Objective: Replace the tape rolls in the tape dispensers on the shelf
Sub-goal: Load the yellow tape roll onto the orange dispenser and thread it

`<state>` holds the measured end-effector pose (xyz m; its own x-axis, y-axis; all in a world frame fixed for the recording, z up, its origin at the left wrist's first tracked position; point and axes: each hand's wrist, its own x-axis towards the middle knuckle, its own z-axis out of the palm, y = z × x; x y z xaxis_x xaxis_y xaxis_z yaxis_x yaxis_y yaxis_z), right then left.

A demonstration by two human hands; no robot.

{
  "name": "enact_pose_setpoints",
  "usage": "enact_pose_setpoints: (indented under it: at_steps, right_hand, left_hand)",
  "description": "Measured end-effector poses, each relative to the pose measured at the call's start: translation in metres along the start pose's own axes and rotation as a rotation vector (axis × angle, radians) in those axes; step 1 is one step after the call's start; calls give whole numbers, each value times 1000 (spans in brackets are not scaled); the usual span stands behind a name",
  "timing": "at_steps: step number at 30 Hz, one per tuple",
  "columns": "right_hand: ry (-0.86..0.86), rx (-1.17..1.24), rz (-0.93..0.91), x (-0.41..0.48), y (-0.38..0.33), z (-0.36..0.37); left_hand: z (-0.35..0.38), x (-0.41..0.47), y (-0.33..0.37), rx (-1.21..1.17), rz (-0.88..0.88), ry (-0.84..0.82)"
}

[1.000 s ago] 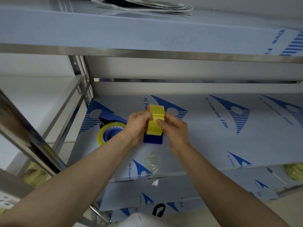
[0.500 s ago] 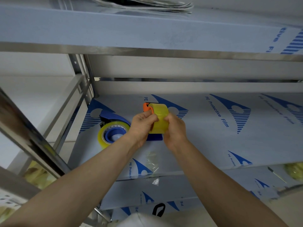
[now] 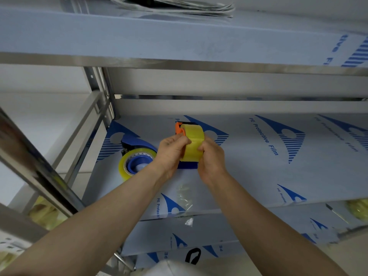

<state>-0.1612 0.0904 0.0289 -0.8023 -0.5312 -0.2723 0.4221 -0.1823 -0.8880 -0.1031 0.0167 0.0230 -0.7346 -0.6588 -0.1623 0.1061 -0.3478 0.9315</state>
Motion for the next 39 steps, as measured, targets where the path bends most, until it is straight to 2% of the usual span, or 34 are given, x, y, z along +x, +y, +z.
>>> enact_pose_setpoints:
  at_steps: [6, 12, 21, 30, 39]
  right_hand:
    - [-30, -56, -100, -2, 12, -1]
    - [-26, 22, 57, 5, 2, -3]
    - [-160, -146, -104, 1, 16, -12]
    - [-156, -21, -62, 3, 10, -12]
    - [-207, -111, -92, -2, 17, -20]
  left_hand:
    - [2, 0, 6, -38, -11, 63]
    - [-1, -2, 1, 12, -34, 45]
    - [-1, -5, 4, -33, -37, 144]
    - [-4, -7, 4, 22, -24, 42]
    - [-2, -4, 9, 15, -58, 179]
